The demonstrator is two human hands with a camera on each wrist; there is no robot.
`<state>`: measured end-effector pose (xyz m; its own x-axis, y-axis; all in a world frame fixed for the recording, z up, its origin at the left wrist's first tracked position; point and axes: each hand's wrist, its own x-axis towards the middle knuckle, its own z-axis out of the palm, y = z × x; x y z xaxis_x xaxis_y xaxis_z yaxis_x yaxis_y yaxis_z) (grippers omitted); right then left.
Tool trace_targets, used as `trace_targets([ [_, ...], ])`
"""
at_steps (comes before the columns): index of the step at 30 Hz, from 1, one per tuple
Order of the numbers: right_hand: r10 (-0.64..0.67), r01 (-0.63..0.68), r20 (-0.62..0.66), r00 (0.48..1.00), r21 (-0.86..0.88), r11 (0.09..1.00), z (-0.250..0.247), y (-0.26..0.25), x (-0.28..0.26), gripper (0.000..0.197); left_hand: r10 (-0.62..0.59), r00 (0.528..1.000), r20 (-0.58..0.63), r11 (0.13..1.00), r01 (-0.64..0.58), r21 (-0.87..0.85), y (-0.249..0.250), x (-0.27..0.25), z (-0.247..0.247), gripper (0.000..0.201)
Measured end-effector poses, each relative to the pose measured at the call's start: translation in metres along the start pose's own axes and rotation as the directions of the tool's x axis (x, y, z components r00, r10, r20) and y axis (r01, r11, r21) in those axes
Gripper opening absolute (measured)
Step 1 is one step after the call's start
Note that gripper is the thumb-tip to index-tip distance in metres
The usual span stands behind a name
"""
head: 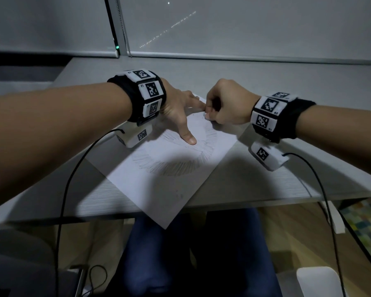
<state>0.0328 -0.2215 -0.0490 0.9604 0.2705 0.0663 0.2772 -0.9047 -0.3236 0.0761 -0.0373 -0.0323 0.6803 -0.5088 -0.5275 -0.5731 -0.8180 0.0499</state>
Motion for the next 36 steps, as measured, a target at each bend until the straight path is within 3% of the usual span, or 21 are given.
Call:
trace_targets([
  [5, -0.095, 0.093, 0.076, 0.993, 0.034, 0.995, 0.004, -0.008, -0.015, 0.006, 0.045, 0.999, 0.001, 0.999, -0.045, 0.003, 0.000, 0.003, 0.001, 0.149],
  [11, -0.018, 0.018, -0.011, 1.000, -0.038, 0.999, -0.003, 0.004, -0.002, 0.007, -0.001, 1.000, -0.001, 1.000, 0.001, 0.013, 0.001, 0.003, 0.000, 0.147],
  [16, -0.136, 0.134, 0.078, 0.988, 0.031, 0.990, 0.003, -0.013, -0.030, 0.002, 0.040, 0.999, -0.010, 0.999, -0.040, 0.011, 0.000, 0.005, 0.000, 0.144],
  [18, -0.121, 0.116, 0.092, 0.988, 0.058, 0.992, -0.001, -0.012, -0.030, 0.002, 0.047, 0.999, -0.024, 0.999, -0.047, 0.021, 0.003, 0.003, -0.003, 0.140],
  [22, 0.032, -0.024, -0.085, 0.996, 0.103, 0.994, -0.010, 0.005, -0.008, 0.003, 0.025, 0.997, -0.073, 0.996, -0.019, 0.086, 0.002, 0.000, -0.008, 0.133],
  [24, 0.063, -0.057, -0.077, 0.995, 0.081, 0.995, -0.011, 0.006, 0.002, 0.002, 0.007, 0.998, -0.068, 0.995, 0.000, 0.104, 0.002, -0.002, -0.012, 0.125],
  [27, 0.042, -0.041, -0.047, 0.998, 0.027, 0.999, -0.004, -0.001, 0.012, 0.003, -0.057, 0.995, -0.079, 0.994, 0.064, 0.093, 0.003, -0.003, -0.016, 0.118],
  [31, 0.025, -0.028, -0.072, 0.997, -0.033, 0.999, 0.006, -0.005, 0.016, 0.006, 0.021, 0.985, -0.170, 0.998, -0.009, 0.067, -0.005, 0.001, -0.008, 0.129],
  [36, -0.006, 0.005, -0.026, 1.000, -0.028, 1.000, 0.007, -0.010, 0.016, 0.005, 0.002, 0.993, -0.121, 1.000, 0.001, 0.027, -0.006, 0.004, -0.005, 0.124],
])
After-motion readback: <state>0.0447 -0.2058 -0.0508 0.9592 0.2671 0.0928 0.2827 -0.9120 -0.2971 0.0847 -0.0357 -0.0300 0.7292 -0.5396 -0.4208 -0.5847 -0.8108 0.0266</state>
